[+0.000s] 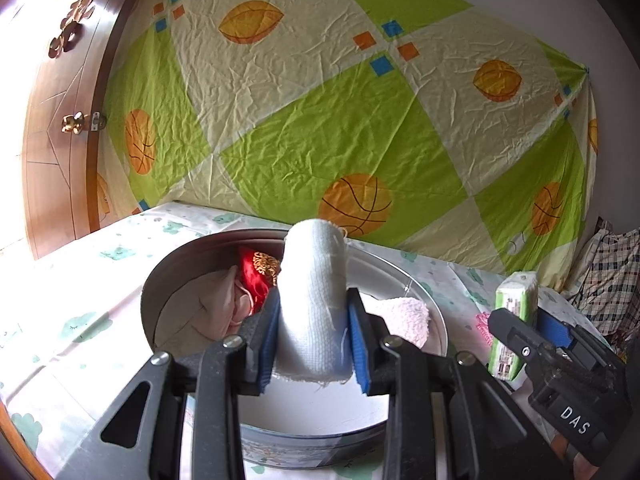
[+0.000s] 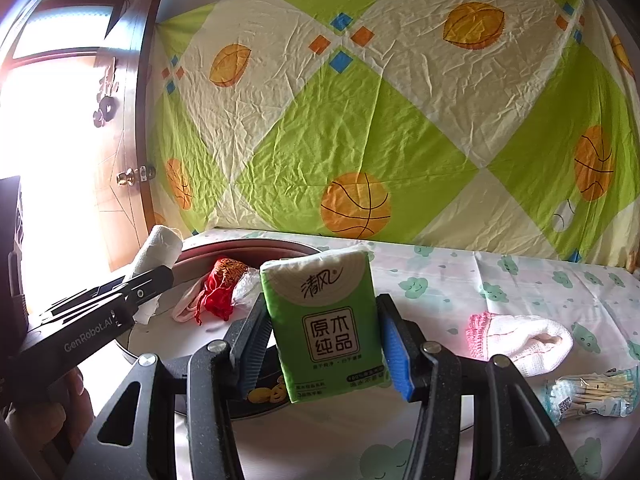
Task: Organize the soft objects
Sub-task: 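Carry the towel over the tin with the left gripper while the right gripper carries the tissue pack, then lower and release the towel into the tin with the left gripper while the right gripper drops the tissue pack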
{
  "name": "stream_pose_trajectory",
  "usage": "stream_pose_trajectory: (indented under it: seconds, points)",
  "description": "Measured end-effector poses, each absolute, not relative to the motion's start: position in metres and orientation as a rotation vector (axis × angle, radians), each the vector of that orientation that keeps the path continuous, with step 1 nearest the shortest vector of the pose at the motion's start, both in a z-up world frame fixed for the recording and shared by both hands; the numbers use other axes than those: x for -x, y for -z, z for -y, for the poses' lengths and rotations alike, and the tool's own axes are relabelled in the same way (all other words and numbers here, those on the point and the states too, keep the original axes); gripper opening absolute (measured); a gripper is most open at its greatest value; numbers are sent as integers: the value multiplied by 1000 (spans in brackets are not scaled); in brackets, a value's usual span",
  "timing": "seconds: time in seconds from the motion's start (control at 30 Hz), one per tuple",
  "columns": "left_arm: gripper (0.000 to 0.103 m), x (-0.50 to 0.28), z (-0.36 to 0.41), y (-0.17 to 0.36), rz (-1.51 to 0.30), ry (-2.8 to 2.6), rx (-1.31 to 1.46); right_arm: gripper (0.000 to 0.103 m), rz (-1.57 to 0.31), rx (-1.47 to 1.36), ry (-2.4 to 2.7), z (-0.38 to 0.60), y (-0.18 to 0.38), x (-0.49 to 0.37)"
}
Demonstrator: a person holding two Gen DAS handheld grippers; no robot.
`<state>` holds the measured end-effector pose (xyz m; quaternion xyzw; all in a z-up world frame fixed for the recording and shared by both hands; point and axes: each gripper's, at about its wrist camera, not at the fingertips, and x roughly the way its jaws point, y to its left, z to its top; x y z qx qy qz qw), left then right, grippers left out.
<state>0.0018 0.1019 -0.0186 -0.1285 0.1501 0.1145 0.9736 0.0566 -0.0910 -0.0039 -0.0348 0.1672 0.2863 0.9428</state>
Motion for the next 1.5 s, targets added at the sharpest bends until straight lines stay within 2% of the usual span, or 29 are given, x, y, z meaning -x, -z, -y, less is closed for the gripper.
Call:
stream_pose_trajectory:
  seconds: [0.83, 1.13, 1.5]
  points:
    - [30, 0, -131, 18, -350, -274, 238, 54, -402, 68, -682, 71, 1, -69]
    - [30, -34, -153, 10, -507, -188, 245, 54, -470, 74, -742, 46, -27, -101]
    - [30, -72, -178, 0, -655, -138, 286, 54, -592, 92, -756, 15, -32, -150]
